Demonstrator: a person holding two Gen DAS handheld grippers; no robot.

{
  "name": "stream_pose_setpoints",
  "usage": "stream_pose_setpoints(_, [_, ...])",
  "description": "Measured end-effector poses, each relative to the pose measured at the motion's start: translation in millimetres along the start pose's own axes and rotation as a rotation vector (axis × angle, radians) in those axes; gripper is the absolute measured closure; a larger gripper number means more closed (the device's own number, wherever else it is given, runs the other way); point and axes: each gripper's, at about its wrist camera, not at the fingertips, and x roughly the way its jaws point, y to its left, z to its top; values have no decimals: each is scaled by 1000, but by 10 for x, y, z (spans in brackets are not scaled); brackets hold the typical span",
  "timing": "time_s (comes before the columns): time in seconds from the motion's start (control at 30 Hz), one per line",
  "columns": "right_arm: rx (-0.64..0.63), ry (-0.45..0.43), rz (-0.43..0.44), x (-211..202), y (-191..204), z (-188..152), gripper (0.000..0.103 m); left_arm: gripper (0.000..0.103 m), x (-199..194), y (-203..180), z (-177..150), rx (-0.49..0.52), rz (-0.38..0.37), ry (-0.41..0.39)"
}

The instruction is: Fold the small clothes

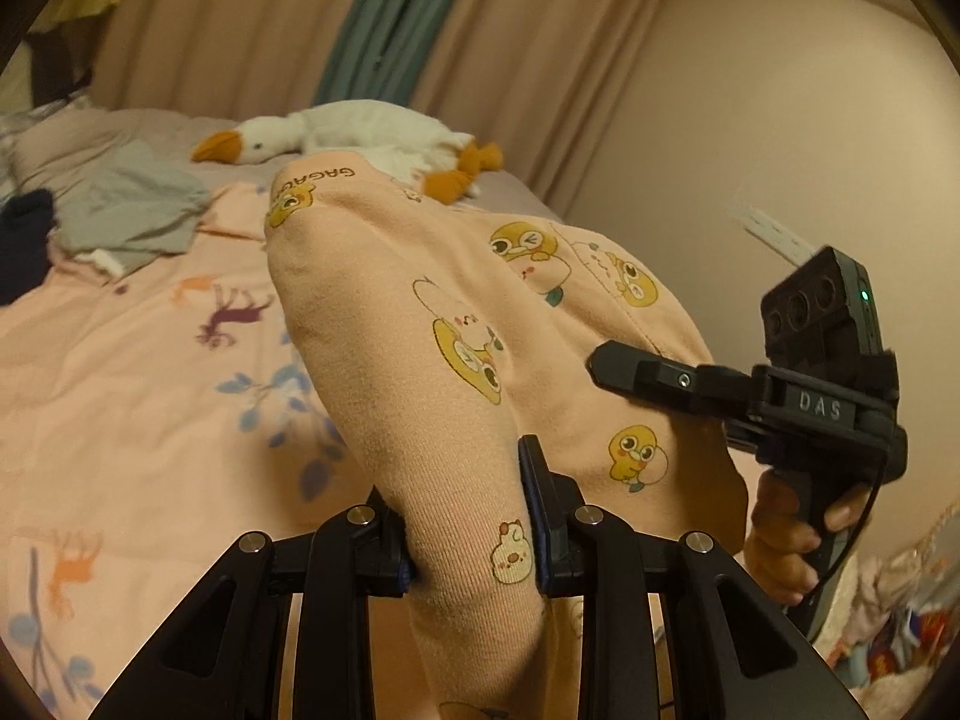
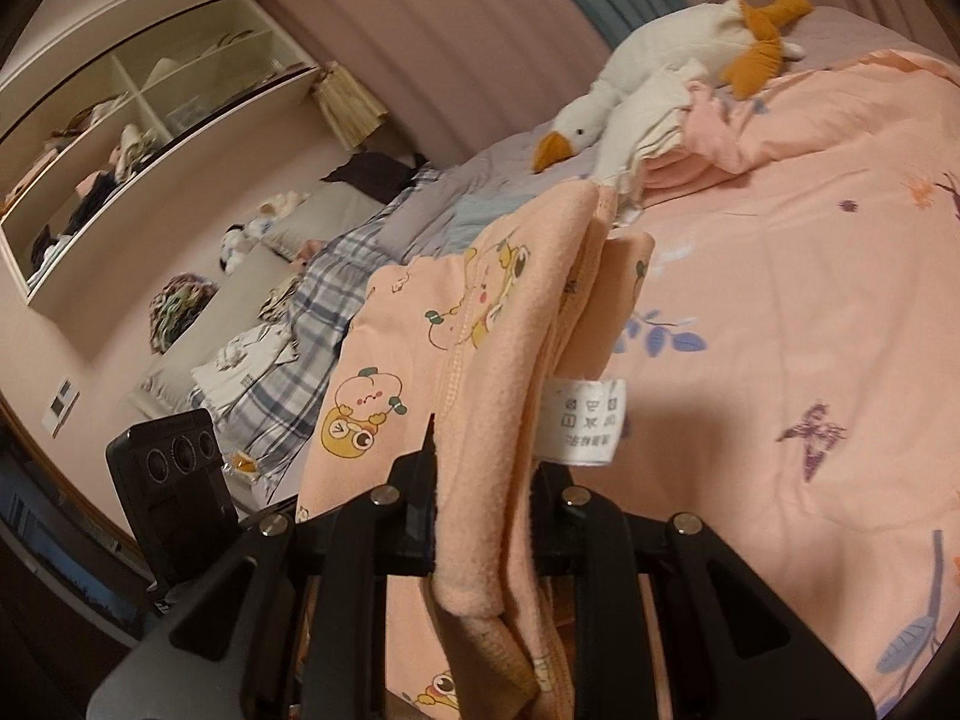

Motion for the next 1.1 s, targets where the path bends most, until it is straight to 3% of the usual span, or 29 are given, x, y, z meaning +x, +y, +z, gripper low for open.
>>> stream_pose_setpoints(0.37, [-78, 37, 37, 252, 310, -50, 83, 76, -231, 50, -56, -51, 174, -32])
stream_pose_setpoints(0.63, [-63, 34, 76, 350, 283, -27, 82, 76, -268, 35, -29, -29, 216, -66])
stream_pose_setpoints(1.1, [-46, 8, 75, 346, 223, -10, 82, 76, -225, 111, 3, -40, 195, -67])
